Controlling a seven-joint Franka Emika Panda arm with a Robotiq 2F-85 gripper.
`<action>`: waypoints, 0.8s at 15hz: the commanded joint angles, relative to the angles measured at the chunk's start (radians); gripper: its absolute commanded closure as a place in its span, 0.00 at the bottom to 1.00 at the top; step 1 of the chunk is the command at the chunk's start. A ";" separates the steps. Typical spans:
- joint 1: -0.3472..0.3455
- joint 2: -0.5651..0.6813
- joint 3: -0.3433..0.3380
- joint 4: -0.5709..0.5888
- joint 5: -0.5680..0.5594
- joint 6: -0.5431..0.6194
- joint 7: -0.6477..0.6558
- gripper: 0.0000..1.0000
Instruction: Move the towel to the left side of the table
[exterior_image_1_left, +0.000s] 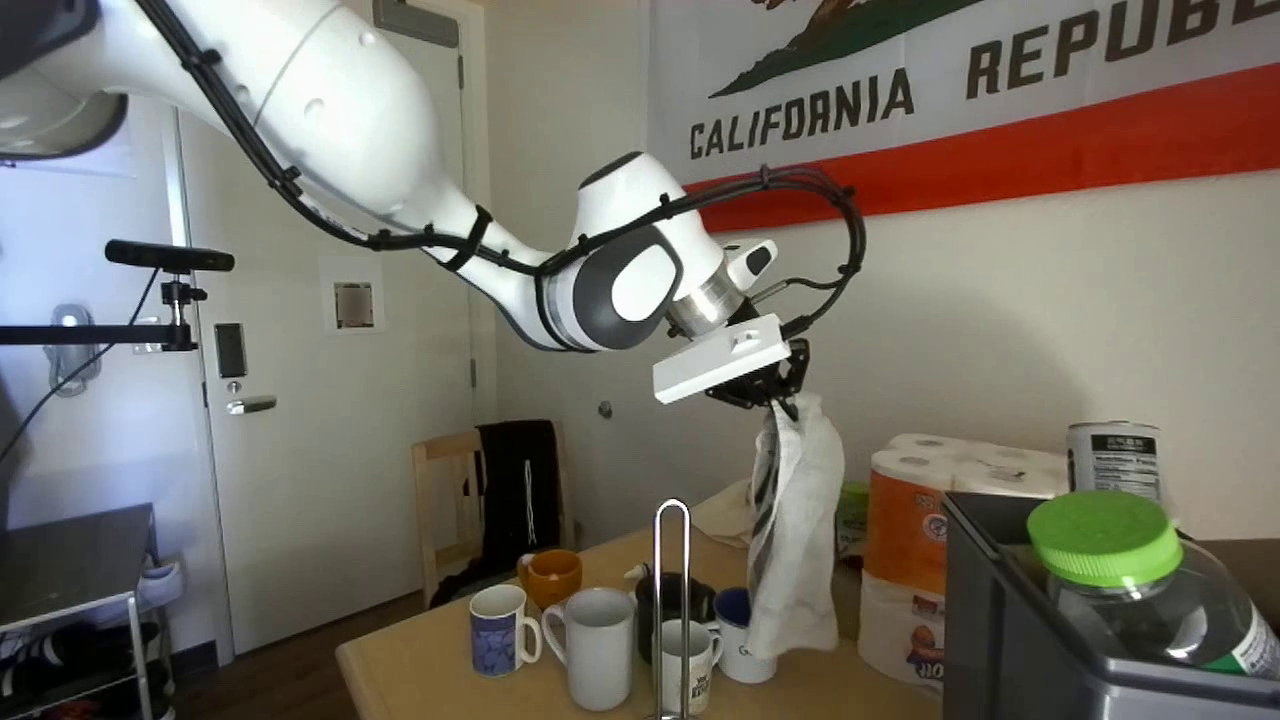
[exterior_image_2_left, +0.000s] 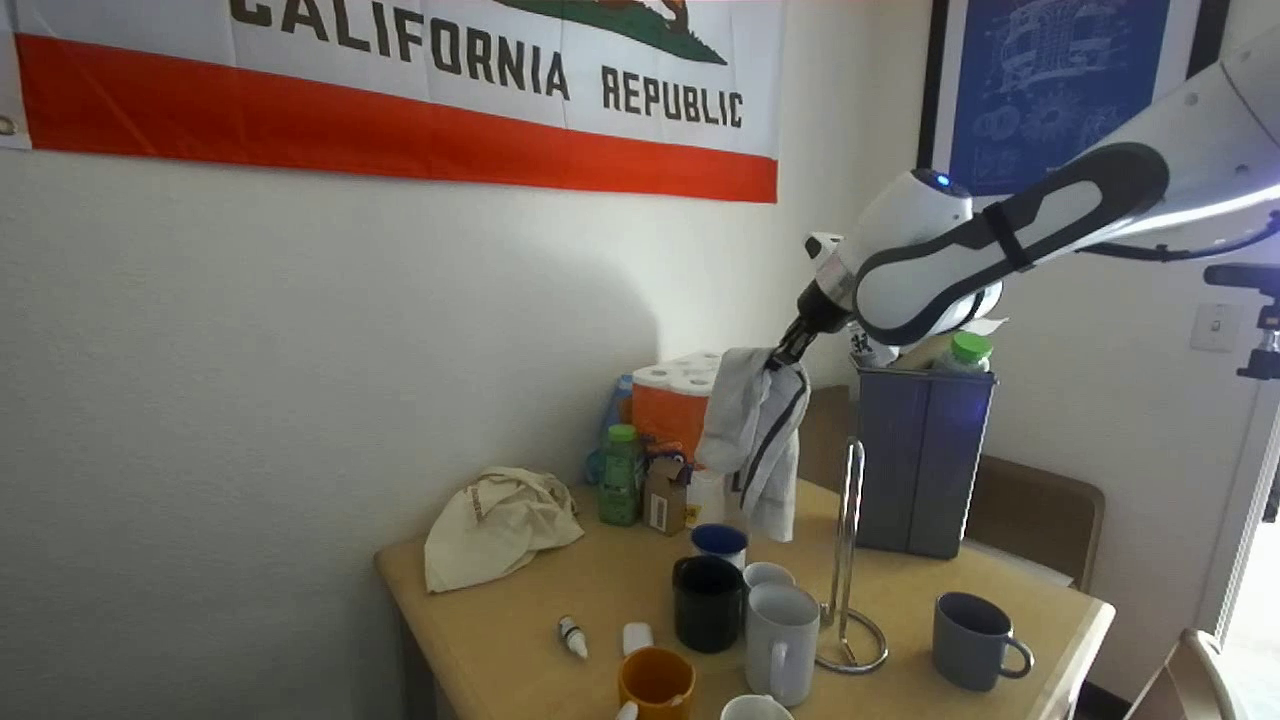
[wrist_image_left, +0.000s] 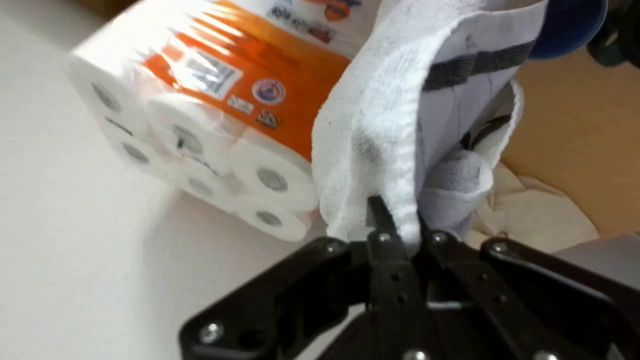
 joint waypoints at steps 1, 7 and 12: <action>0.008 0.026 0.068 -0.042 0.013 0.227 -0.056 0.98; -0.122 0.146 0.373 -0.025 -0.074 0.576 -0.035 0.98; -0.369 0.330 0.749 0.102 -0.341 0.535 0.068 0.98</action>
